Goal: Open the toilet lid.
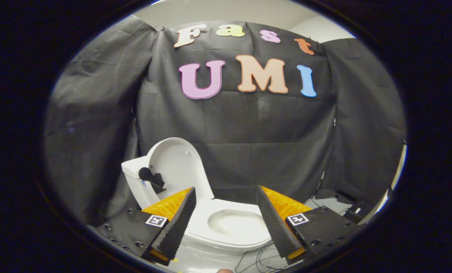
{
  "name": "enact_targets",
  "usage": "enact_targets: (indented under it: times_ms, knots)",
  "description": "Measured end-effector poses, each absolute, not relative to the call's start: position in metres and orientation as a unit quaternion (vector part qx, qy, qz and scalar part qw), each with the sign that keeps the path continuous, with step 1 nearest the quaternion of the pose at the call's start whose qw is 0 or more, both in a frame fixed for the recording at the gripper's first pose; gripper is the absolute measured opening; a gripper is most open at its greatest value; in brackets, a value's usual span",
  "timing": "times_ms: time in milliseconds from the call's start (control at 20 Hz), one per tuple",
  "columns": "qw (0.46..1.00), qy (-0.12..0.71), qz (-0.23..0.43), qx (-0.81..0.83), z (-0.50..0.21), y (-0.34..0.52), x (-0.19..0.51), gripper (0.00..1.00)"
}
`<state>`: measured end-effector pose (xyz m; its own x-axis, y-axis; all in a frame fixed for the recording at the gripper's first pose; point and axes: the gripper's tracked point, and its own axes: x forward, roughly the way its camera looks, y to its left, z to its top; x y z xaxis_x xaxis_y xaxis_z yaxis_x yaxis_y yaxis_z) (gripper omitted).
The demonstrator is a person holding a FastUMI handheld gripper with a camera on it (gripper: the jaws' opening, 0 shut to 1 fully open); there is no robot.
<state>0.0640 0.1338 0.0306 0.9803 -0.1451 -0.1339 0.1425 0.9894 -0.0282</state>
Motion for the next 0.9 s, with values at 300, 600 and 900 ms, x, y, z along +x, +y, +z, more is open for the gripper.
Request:
enact_targets:
  times_ms: [300,600,900]
  knots:
    - [0.993,0.087,-0.079,-0.022,0.019,0.106,0.046,0.99]
    - [0.995,0.074,-0.071,-0.013,0.025,0.103,0.041,0.99]
    - [0.997,0.042,-0.06,-0.002,0.027,0.102,0.041,0.99]
